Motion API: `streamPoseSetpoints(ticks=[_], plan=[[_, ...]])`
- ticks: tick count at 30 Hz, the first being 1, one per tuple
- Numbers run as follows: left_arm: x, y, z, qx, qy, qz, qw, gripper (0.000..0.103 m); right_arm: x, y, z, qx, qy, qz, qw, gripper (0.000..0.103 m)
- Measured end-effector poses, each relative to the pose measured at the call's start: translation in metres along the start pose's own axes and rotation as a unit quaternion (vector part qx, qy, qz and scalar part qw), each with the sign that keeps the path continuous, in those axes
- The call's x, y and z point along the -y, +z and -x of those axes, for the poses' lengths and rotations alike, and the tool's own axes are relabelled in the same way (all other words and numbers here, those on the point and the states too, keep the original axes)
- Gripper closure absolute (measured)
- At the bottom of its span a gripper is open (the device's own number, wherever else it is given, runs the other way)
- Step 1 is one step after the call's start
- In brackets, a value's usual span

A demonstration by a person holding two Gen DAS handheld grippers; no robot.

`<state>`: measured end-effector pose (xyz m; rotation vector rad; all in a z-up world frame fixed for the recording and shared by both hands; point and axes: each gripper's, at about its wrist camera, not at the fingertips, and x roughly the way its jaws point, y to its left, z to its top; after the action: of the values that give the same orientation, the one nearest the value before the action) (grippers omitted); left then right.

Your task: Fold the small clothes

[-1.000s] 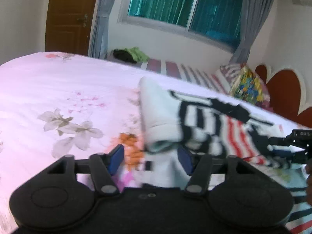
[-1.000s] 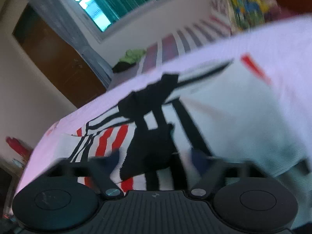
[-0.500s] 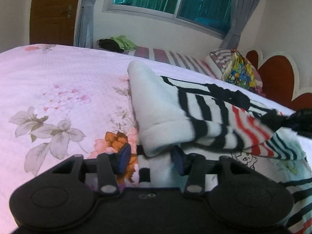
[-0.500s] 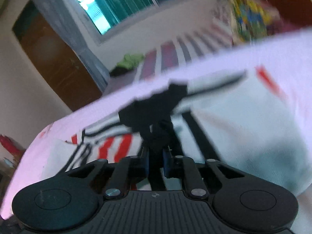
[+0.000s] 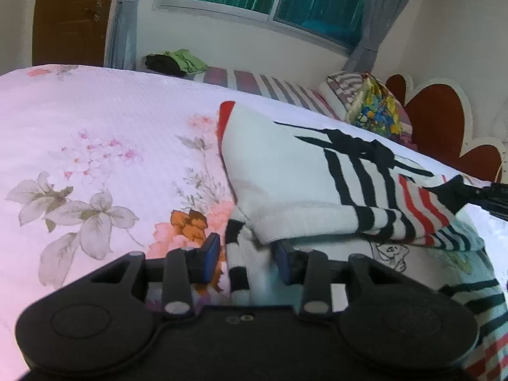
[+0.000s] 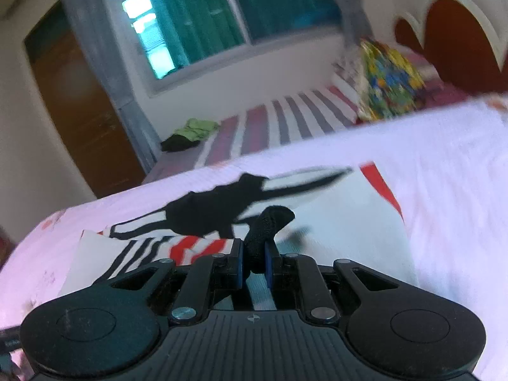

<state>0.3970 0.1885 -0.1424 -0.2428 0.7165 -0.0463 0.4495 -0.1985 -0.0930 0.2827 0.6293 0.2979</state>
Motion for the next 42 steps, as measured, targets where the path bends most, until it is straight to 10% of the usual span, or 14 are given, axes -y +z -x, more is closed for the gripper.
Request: streamPoseSetpoints(ticks=[3,8,13,16,22,29,35,39,42], plan=[[0.0,0.002,0.028,0.031,-0.028,0.009,0.9991,0.068,-0.005,0.006,-0.003,0.005,0.009,0.028,1.0,0.09],[0.016,0.024,0.054,0.075,-0.08,0.026,0.9936,0.022,-0.011,0.016,0.005,0.032,-0.076,0.06,0.995,0.066],[0.044,0.029,-0.008,0.017,-0.074,0.009,0.9971,0.036,-0.033,0.002,-0.008,0.009,-0.031,0.082,0.996,0.066],[0.043,0.015,-0.032,-0.001,-0.064,0.009,0.9979,0.035,-0.026,-0.023,-0.055,-0.105,-0.056,0.113,0.987,0.067],[0.042,0.054,-0.023,0.025,-0.046,-0.017,0.9985,0.024,-0.024,-0.004,-0.041,-0.031,-0.012,0.085,0.996,0.066],[0.039,0.106,-0.09,-0.006,-0.046,-0.031,0.9984,0.022,-0.003,0.024,-0.096,-0.04,-0.042,0.052,0.997,0.066],[0.016,0.106,-0.131,-0.045,0.028,-0.049,0.9974,0.011,0.031,0.02,-0.105,-0.059,-0.062,0.049,0.995,0.066],[0.009,0.103,-0.101,-0.01,0.03,-0.005,0.9995,0.03,0.041,0.027,-0.085,-0.043,-0.073,0.021,0.996,0.066],[0.054,0.097,-0.08,0.025,0.011,-0.056,0.998,0.009,0.012,0.026,-0.074,-0.035,-0.024,0.05,0.998,0.066]])
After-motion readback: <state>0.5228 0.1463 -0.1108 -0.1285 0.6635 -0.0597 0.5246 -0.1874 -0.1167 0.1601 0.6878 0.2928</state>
